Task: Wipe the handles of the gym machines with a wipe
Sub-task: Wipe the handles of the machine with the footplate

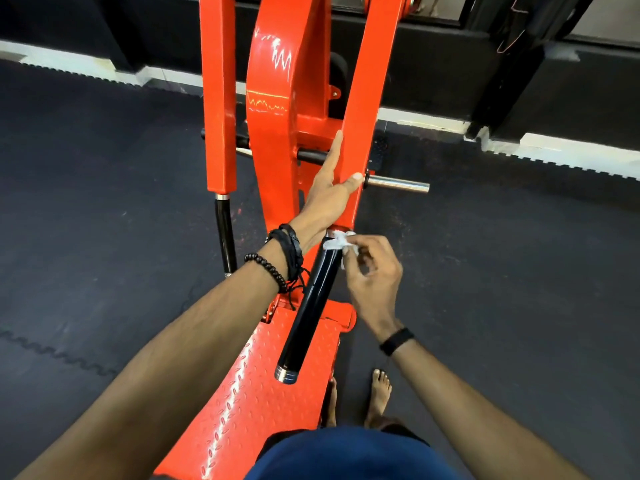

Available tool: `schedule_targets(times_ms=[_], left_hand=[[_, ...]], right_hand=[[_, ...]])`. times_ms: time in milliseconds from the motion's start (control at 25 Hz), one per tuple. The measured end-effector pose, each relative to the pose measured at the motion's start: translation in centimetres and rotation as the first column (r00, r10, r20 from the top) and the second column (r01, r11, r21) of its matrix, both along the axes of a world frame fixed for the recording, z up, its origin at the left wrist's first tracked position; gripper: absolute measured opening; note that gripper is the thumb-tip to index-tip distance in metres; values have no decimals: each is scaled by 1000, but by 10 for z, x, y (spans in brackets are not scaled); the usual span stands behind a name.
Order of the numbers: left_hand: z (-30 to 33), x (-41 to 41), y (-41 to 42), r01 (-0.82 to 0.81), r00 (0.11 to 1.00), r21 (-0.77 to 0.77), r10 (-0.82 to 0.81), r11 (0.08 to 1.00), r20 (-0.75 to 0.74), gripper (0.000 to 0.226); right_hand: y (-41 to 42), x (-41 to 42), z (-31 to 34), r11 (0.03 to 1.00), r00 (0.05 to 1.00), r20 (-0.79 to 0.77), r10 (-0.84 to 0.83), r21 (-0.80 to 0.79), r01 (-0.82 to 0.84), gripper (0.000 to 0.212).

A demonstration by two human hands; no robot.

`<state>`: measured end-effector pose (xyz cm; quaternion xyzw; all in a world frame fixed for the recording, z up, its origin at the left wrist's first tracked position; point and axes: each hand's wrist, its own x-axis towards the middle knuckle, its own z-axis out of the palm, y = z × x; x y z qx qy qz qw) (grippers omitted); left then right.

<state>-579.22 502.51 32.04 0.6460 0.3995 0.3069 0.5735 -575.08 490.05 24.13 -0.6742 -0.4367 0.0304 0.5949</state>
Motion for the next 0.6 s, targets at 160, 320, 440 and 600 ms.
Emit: schedule_targets(times_ms=[160,320,440,600], left_hand=[[-3,1,-1,9,1000,-16,-9,1000,7,73],[-5,1,1,13,1000,-11,-12,1000,12,73],[-4,3,-2,5,1000,-8,-4,1000,17,73],[-3,1,-2,5,1000,-15,-5,1000,-1,73]], right_hand=[[-80,-61,-40,917,829,-492,266,-135,-375,22],[-53,-47,-31,955,646,-757,101,-107,-275,9],[5,1,0,996,698,-716,-8,-69,-60,9],[-42,-37,-25,940,707,-703,75,-188,-286,15]])
